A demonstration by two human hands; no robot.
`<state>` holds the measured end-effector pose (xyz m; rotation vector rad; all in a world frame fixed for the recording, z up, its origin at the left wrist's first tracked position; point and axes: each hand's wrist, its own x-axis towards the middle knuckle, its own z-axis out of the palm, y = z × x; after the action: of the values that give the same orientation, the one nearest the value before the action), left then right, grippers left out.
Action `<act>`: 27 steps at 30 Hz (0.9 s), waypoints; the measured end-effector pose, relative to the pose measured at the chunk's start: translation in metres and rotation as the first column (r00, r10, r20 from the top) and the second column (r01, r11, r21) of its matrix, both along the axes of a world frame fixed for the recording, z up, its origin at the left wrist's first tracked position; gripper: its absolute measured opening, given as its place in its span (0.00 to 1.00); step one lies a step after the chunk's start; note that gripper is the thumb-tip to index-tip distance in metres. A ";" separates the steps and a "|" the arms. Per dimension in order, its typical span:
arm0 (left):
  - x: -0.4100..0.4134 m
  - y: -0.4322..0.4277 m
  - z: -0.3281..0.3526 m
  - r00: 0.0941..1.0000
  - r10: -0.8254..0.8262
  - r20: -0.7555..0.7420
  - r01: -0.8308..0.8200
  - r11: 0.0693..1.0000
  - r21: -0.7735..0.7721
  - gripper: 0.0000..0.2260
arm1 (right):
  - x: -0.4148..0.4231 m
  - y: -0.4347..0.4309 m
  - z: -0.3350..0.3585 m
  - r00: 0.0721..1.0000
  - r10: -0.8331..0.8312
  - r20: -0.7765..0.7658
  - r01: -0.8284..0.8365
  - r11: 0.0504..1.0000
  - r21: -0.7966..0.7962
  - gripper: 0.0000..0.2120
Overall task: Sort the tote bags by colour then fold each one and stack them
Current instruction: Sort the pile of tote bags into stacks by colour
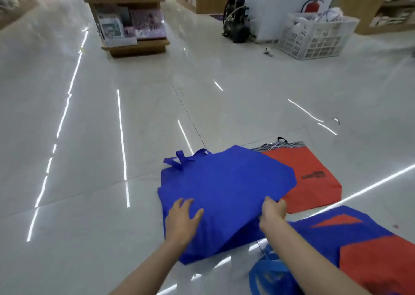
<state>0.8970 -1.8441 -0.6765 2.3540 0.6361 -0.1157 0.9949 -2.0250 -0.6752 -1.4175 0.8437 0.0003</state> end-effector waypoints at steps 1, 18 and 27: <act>-0.004 -0.009 -0.020 0.996 -0.008 -0.084 0.010 1.000 0.021 0.25 | -0.006 0.000 -0.020 0.998 0.029 -0.050 -0.025 0.997 0.077 0.10; -0.001 -0.038 -0.137 0.773 -0.304 -0.556 0.457 0.876 0.157 0.44 | -0.024 -0.051 -0.170 0.237 0.735 -0.635 -0.591 -0.409 -0.695 0.33; 0.006 -0.030 -0.138 0.806 -0.310 -0.504 0.469 0.854 0.226 0.46 | -0.030 -0.044 -0.174 0.293 0.734 -0.613 -0.542 -0.400 -0.739 0.25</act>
<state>0.9032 -1.8744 -0.8143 2.7996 0.3754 -0.8297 0.9651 -2.0689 -0.8496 -2.9933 -0.6902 0.3889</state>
